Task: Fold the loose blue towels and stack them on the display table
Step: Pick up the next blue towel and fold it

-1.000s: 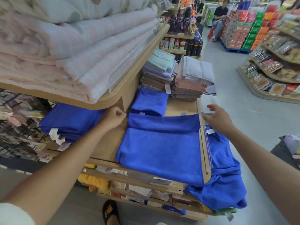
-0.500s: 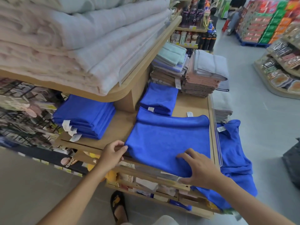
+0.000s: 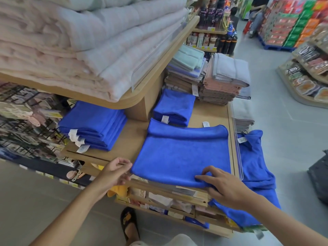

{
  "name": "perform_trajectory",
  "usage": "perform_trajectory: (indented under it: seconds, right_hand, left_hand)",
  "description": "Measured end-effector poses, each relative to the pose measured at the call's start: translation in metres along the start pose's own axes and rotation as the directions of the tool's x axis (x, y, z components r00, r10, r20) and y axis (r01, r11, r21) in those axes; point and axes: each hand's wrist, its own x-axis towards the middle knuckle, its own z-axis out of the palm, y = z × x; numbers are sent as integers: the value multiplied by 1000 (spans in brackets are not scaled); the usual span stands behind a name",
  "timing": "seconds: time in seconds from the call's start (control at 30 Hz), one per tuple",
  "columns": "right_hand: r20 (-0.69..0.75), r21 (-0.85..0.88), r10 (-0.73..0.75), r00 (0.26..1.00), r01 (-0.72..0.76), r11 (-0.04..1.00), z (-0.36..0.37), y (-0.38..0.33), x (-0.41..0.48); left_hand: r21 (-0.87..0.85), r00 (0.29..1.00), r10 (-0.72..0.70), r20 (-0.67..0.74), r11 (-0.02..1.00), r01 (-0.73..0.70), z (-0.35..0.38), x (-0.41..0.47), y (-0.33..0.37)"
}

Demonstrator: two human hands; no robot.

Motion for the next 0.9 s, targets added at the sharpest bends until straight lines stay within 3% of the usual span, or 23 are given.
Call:
perform_trajectory:
  seconds: [0.07,0.2,0.3,0.37,0.47,0.6,0.73,0.83,0.9]
  right_hand:
    - [35,20,18,999,-19,1000,-3,-2,-2]
    - [47,209,64,997,-73,975,-15,0,10]
    - [-116,326,247,962,-198,924,-30,16,38]
    - [-223,432,438,871,-315,845,-46,39,64]
    - [-172,614,682,711,-464,639,-76,70,101]
    - [-99,534,808,580,-655,535,-96,93,137]
    - [28,592,831,556,-679,434,-96,103,148]
    - [42,715,837,545,-602,356,-98,113,145]
    - [129,819,810,572,-522,238,-105,115,142]
  left_hand:
    - [193,999,21,33,981,-27,1,-4,-6]
    - [438,971,222,-93,885,-160,7,-1,-4]
    - [521,924,369,-102,811,-266,13,15,21]
    - [566,908,413,-76,767,-302,21,36,44]
    - [582,891,443,-97,751,-310,31,79,74]
    - [551,915,380,-136,797,-249,47,131,93]
    - [519,948,279,-154,839,-163,58,160,93]
    - [477,955,255,-152,865,-155,58,168,96]
    - [446,944,294,-152,872,-201,56,171,100]
